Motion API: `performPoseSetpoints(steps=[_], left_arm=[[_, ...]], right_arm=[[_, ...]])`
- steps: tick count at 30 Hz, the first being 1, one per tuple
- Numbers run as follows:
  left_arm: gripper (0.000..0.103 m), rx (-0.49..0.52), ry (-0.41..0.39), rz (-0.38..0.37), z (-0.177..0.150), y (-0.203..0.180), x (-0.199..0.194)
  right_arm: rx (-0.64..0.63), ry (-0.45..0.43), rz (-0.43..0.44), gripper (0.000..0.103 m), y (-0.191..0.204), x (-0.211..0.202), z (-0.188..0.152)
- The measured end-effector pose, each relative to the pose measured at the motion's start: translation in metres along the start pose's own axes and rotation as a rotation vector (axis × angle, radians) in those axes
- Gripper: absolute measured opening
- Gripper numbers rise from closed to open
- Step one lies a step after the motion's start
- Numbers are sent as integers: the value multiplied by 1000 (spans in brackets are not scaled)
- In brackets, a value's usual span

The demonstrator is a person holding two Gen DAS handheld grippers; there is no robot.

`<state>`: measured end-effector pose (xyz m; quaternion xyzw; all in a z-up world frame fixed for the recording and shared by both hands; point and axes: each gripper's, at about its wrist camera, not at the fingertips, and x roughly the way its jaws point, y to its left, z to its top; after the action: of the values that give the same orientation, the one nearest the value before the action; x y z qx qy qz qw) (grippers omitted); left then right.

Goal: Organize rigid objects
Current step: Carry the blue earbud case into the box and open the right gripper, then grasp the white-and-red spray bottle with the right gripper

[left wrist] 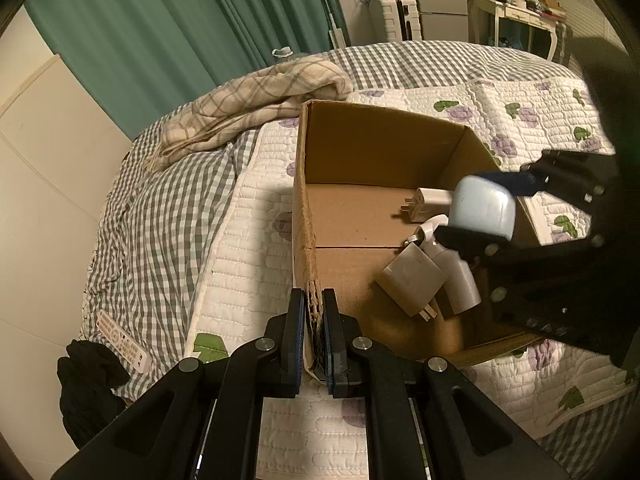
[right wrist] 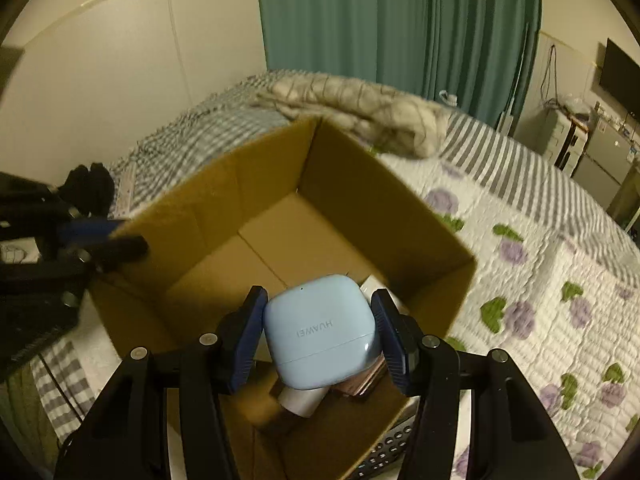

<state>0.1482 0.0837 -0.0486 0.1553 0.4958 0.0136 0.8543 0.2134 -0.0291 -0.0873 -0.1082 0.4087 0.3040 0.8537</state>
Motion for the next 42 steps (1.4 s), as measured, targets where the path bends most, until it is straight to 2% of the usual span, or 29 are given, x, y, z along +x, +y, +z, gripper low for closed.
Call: performPoseSetpoints(steps=[5, 9, 10, 12, 14, 18, 21, 26, 29, 33, 36, 39, 42], left_arm=[[7, 1, -1, 1, 0, 0, 0], [7, 1, -1, 2, 0, 0, 0], [7, 0, 0, 1, 0, 1, -1], [7, 1, 3, -2, 0, 1, 0], [7, 4, 2, 3, 1, 2, 0], [7, 1, 3, 5, 1, 2, 0], [7, 2, 3, 7, 1, 2, 0], [7, 4, 3, 11, 1, 3, 0], [7, 2, 4, 14, 1, 4, 0], [7, 3, 4, 18, 0, 3, -1], [7, 2, 4, 22, 0, 3, -1], [7, 6, 4, 27, 0, 2, -1], [7, 7, 2, 30, -1, 1, -2]], right_arm=[[-5, 25, 25, 54, 5, 9, -7], [-3, 12, 62, 55, 9, 1, -7], [1, -2, 70, 66, 9, -3, -8], [13, -41, 54, 80, 6, -17, -7], [19, -76, 36, 80, 0, -36, -4], [37, -149, -33, 82, -17, -82, 2], [59, -210, -126, 84, -35, -120, 0], [118, -268, -271, 91, -62, -166, -21], [152, -255, -295, 91, -70, -172, -43], [185, -202, -313, 91, -73, -158, -81], [237, -110, -282, 91, -74, -128, -113], [263, -45, -277, 91, -72, -104, -134], [287, 21, -231, 91, -69, -77, -148]])
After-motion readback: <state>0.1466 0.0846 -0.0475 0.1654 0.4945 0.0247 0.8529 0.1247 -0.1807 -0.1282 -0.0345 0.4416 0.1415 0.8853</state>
